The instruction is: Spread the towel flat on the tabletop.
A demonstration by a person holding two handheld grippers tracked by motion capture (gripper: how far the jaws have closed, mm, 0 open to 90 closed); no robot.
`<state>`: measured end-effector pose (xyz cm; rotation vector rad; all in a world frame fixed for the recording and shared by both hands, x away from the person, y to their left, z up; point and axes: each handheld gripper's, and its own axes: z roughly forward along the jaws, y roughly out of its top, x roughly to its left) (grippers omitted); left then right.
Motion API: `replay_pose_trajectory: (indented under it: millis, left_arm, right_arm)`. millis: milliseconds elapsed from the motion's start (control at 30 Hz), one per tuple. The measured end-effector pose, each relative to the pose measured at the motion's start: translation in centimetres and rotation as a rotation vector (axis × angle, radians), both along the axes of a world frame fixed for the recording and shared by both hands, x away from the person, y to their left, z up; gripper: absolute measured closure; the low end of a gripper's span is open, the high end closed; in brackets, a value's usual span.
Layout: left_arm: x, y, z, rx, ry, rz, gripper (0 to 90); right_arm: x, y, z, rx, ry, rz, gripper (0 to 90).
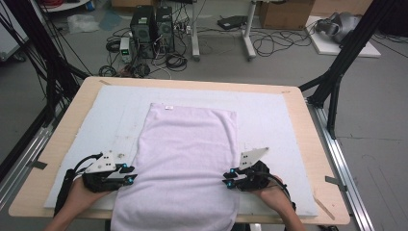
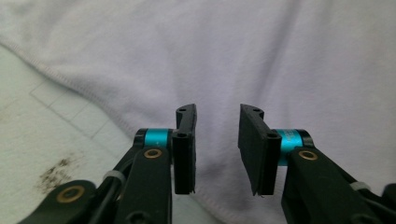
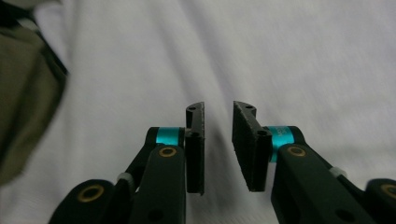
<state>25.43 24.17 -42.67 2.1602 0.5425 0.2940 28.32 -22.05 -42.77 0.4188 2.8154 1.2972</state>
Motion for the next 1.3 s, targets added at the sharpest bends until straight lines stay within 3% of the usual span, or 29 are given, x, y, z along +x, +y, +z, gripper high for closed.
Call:
replay_pose_trajectory:
  millis: [133, 233, 300, 367, 400, 467, 533, 733, 833, 900, 933, 967, 1033, 1100, 1300]
  left_arm:
    - [-1.4, -1.2, 0.2, -0.036, -0.003, -0.076, 56.7]
    - [-2.0, -2.6, -0.3, -0.001, 0.016, -0.142, 57.7]
    - [-2.2, -3.3, -0.9, 0.039, 0.054, -0.192, 68.4]
    - [-2.4, -3.8, -1.5, 0.082, 0.069, -0.220, 80.2]
    - [-2.5, -3.8, -1.7, 0.054, 0.069, -0.216, 83.3]
    - [-2.6, -3.7, -1.7, 0.050, 0.082, -0.204, 88.4]
    - [-2.9, -3.8, -1.7, 0.056, 0.062, -0.194, 89.3]
    - [-4.0, -3.8, -1.7, 0.047, 0.074, -0.224, 89.5]
    - [-4.1, -3.7, -1.7, 0.047, 0.074, -0.216, 89.1]
    - [-4.0, -3.6, -1.7, 0.033, 0.094, -0.196, 74.4]
    - [-4.0, -3.6, -1.7, 0.036, 0.087, -0.191, 70.0]
    - [-4.1, -3.7, -1.7, 0.045, 0.074, -0.191, 71.0]
    - [-4.1, -3.7, -1.7, 0.055, 0.069, -0.205, 86.9]
    - [-4.2, -3.8, -1.7, 0.057, 0.068, -0.205, 88.6]
    - [-4.7, -3.3, -1.8, 0.032, 0.092, -0.199, 89.0]
  right_arm:
    - [-1.2, 1.3, -0.1, 0.015, 0.008, 0.044, 63.4]
    - [-1.9, 2.4, -0.8, -0.027, 0.015, 0.091, 65.5]
    - [-2.2, 2.9, -1.4, -0.061, 0.009, 0.121, 72.1]
    - [-2.5, 2.8, -1.5, -0.061, -0.010, 0.120, 86.2]
    - [-2.5, 2.8, -1.5, -0.065, 0.002, 0.141, 87.6]
    - [-2.6, 2.8, -1.4, -0.069, -0.010, 0.158, 88.5]
    - [-2.5, 2.7, -1.5, -0.061, -0.002, 0.180, 89.0]
    - [-2.9, 2.2, -1.5, -0.053, 0.016, 0.218, 89.4]
    - [-3.1, 2.0, -1.2, -0.028, 0.024, 0.205, 85.7]
    - [-3.1, 1.9, -1.2, -0.013, 0.042, 0.207, 73.8]
    - [-3.3, 2.0, -1.3, -0.028, 0.033, 0.207, 70.9]
    - [-3.5, 2.0, -1.5, -0.044, 0.025, 0.211, 70.6]
    - [-3.7, 1.9, -1.7, -0.037, 0.014, 0.204, 76.9]
    - [-3.7, 1.8, -1.7, -0.045, 0.018, 0.221, 88.2]
    - [-3.9, 1.7, -1.6, -0.042, 0.036, 0.276, 89.5]
